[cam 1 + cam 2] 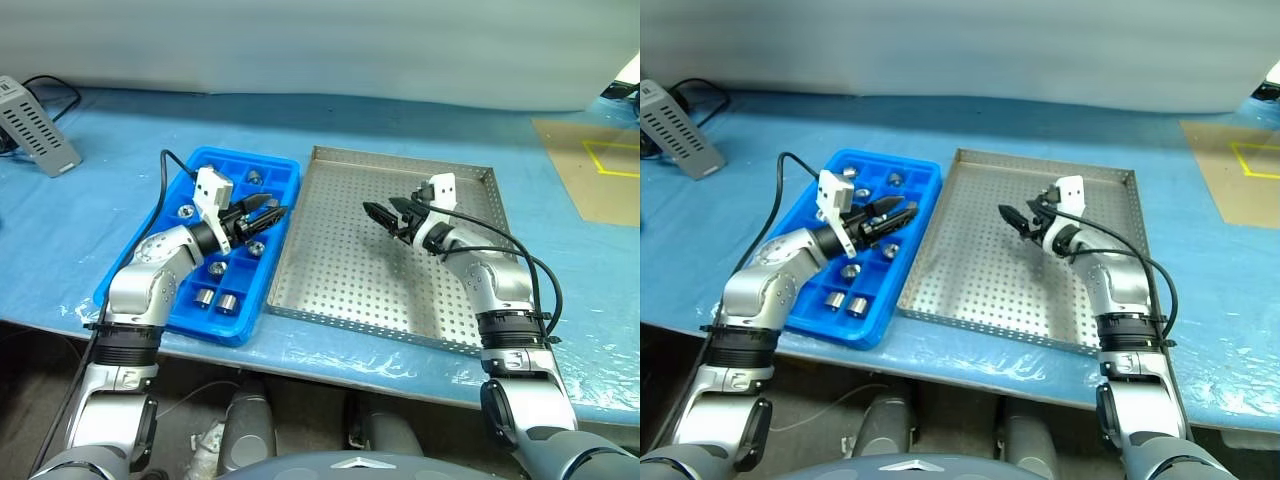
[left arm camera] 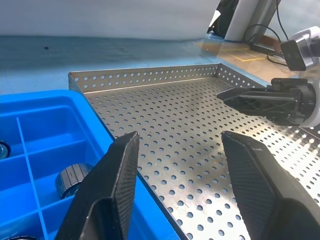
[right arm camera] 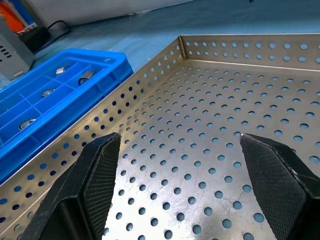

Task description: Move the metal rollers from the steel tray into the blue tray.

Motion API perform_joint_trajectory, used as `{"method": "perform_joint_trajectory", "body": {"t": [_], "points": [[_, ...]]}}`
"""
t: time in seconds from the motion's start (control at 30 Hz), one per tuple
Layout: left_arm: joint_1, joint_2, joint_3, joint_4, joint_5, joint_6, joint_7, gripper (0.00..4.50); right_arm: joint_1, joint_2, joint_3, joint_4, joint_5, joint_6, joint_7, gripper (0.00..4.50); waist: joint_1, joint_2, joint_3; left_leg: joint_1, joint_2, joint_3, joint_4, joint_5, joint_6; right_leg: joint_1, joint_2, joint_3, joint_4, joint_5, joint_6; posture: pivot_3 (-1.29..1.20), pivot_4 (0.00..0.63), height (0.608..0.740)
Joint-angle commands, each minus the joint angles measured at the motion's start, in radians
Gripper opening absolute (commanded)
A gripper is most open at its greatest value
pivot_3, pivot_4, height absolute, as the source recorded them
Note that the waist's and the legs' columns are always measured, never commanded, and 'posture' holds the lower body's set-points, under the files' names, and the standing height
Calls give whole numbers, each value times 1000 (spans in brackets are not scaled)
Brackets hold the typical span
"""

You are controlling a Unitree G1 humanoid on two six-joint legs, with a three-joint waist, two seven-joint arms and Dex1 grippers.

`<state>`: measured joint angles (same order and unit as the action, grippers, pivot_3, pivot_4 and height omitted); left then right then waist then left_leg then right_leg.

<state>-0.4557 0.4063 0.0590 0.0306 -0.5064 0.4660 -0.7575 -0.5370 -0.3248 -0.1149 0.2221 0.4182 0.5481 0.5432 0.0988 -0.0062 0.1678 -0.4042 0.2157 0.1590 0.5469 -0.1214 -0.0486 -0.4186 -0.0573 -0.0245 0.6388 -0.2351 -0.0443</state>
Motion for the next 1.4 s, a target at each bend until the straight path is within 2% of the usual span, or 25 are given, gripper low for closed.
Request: {"method": "perform_joint_trajectory", "body": {"t": [0.03,0.8,1.27,1.3,1.37,1.4], "points": [[-27,-2,17,-18,-1,-26,-2,2745,-14,-18,-26,-34,6,2,-5,3981,0,0,0,0,0,0,0,0,0,0,0,0,0,0,0,8,150,740],[-97,-21,8,91,17,-47,-36,2745,78,-13,-79,-180,45,62,-80,3981,-6,0,0,0,0,2,-1,-1,1,0,0,1,-2,0,0,-90,150,740],[-97,-33,6,97,36,-49,-28,2745,92,-22,-83,-201,59,81,-45,3981,-7,0,0,0,0,3,-2,-1,2,0,0,1,-5,0,0,-94,150,740],[-97,-33,6,97,39,-48,-26,2745,93,-25,-76,-202,46,63,-43,4158,-7,0,0,0,0,3,-2,-1,2,0,0,1,-5,0,0,-94,150,740],[-110,-31,10,121,47,-46,-19,3144,85,-21,-91,-189,48,40,-49,4500,-7,0,0,0,0,3,-2,-2,3,0,0,1,-6,0,0,-97,150,740],[-113,-30,12,127,48,-46,-21,3362,84,-21,-94,-188,52,34,-44,4500,-7,0,0,0,0,3,-2,-2,3,0,0,1,-6,0,0,-98,150,740]]}}
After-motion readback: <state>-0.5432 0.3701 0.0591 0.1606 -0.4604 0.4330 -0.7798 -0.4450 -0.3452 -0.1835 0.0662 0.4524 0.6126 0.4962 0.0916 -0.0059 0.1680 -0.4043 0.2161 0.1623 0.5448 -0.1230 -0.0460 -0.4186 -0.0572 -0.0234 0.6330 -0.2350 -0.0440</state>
